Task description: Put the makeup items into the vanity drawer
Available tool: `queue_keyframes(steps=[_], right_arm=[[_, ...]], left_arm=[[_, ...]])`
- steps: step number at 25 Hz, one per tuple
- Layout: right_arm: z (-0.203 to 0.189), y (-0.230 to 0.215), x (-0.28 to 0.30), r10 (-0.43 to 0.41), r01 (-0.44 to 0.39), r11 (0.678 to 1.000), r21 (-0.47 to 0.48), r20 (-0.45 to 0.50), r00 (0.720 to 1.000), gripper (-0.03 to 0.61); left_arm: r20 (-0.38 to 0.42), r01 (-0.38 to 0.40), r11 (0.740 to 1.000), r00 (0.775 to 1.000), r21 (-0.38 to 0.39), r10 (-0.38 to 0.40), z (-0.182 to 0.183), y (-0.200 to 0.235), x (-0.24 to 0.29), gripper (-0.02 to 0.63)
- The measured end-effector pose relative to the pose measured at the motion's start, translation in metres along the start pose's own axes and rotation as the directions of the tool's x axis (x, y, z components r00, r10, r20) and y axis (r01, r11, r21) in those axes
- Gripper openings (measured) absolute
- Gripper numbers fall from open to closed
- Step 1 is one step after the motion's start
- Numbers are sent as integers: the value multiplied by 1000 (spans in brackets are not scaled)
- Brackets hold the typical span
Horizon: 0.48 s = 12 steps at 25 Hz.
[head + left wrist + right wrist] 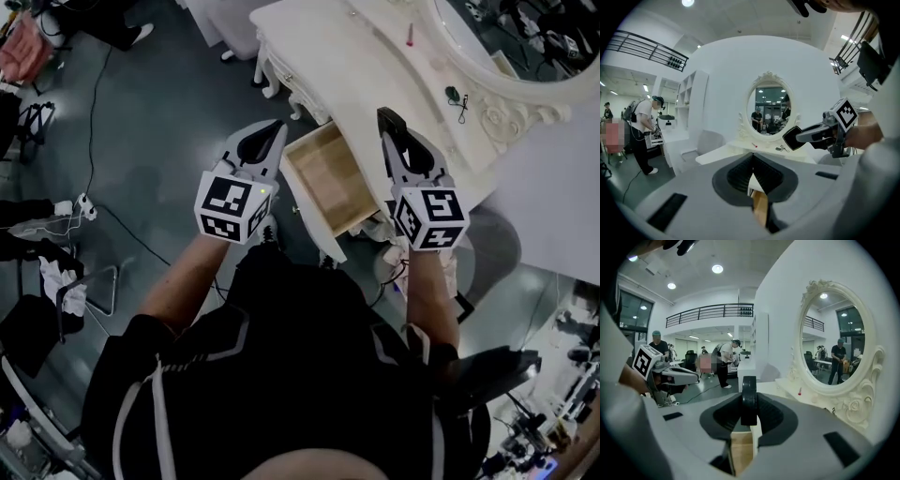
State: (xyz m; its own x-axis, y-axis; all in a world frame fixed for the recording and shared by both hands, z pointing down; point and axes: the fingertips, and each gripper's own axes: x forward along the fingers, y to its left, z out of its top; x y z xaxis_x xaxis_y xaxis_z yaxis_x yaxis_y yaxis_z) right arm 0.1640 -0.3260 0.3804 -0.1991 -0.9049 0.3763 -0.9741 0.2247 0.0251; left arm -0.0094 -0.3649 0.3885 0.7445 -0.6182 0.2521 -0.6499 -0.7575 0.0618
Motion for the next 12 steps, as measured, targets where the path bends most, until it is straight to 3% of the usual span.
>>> queue_keyframes(steps=[12], right_arm=[[-88, 24, 64, 16, -14, 1000, 18, -156, 988, 100]], left_arm=[[-89, 88, 995, 992, -53, -92, -73, 19, 25, 3]])
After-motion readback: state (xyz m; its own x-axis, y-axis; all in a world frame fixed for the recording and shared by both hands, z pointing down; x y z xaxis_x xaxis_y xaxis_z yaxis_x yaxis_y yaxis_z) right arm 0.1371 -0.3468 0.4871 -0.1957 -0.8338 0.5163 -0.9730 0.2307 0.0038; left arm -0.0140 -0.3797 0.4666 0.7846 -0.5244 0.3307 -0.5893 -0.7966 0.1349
